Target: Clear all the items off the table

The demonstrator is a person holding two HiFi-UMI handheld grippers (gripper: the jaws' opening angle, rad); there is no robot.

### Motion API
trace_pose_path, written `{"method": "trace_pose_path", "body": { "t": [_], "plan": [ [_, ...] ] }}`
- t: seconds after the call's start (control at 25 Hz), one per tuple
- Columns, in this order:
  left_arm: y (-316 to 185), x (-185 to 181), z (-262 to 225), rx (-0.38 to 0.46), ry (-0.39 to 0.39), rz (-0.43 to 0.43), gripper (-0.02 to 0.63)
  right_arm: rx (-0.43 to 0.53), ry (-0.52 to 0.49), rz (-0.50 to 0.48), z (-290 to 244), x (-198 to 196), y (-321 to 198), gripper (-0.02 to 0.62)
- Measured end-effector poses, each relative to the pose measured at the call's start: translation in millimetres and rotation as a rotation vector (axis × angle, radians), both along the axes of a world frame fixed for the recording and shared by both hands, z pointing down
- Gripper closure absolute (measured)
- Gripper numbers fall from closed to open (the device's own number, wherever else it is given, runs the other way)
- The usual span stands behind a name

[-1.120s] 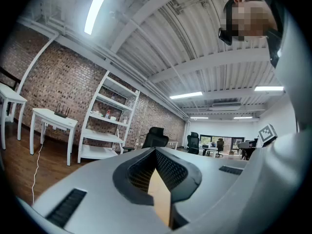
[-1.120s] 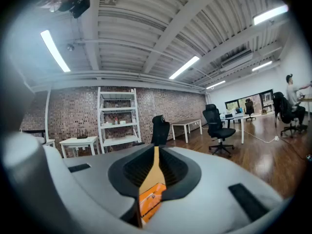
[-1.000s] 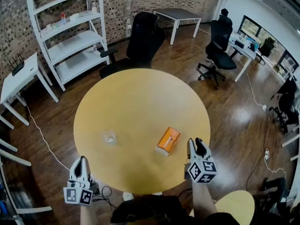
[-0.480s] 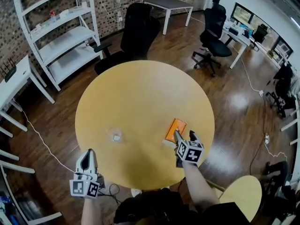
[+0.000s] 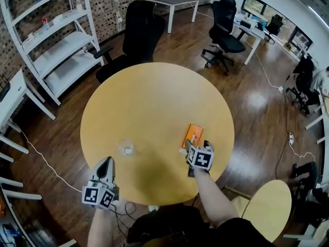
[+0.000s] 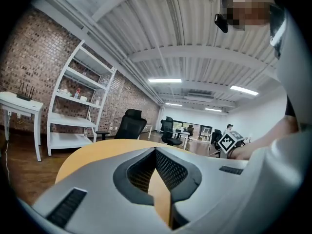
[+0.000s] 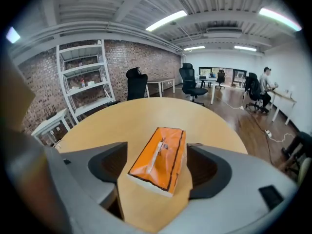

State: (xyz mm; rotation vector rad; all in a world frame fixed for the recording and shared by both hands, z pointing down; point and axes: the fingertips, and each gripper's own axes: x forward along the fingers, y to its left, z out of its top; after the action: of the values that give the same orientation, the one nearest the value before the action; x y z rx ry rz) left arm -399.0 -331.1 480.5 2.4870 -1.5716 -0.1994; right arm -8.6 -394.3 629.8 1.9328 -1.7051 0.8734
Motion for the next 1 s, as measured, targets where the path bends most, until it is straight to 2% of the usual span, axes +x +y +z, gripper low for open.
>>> {"method": "trace_pose_path", "body": {
  "t": [0.04,0.12,0.16,0.28,0.44,0.52,0.64,0.72,0.8,1.0],
  "plan": [
    [-2,0,1,-0.007,0.008,-0.001,0.604,-0.018,-0.027,0.009,6,-4,-2,0.192],
    [-3,0,1,-0.020,0.030,-0.011,0.604,-0.049,-0.050,0.016,16,-9,-9,0.182],
    [-2,1,0,-0.026,0.042,-0.016,0.604,-0.076,-0.047,0.020,23,-8,-12,0.121],
    [-2,-1,-2,-0.044,0.060,-0.026,0.604,-0.144,-0.017,0.059,40,5,-20,0.120],
    [-4,-12,10,-0.083,0.068,-0.059,0.604,-0.152,-0.008,0.085,50,16,-41,0.118],
    [-3,-13,17,-0.110,0.066,-0.072,0.604,-0.168,-0.039,0.078,58,15,-47,0.072],
    [0,-11,31,-0.156,0.052,-0.080,0.604,-0.237,-0.116,0.076,77,2,-41,0.072],
    [1,-11,37,-0.178,0.051,-0.083,0.604,-0.200,-0.106,0.067,74,-3,-49,0.072],
    [2,-10,41,-0.190,0.056,-0.090,0.604,-0.209,-0.104,0.062,79,-4,-47,0.072],
    [5,-8,46,-0.201,0.080,-0.108,0.604,-0.212,-0.197,0.046,88,2,-38,0.118]
  ]
}}
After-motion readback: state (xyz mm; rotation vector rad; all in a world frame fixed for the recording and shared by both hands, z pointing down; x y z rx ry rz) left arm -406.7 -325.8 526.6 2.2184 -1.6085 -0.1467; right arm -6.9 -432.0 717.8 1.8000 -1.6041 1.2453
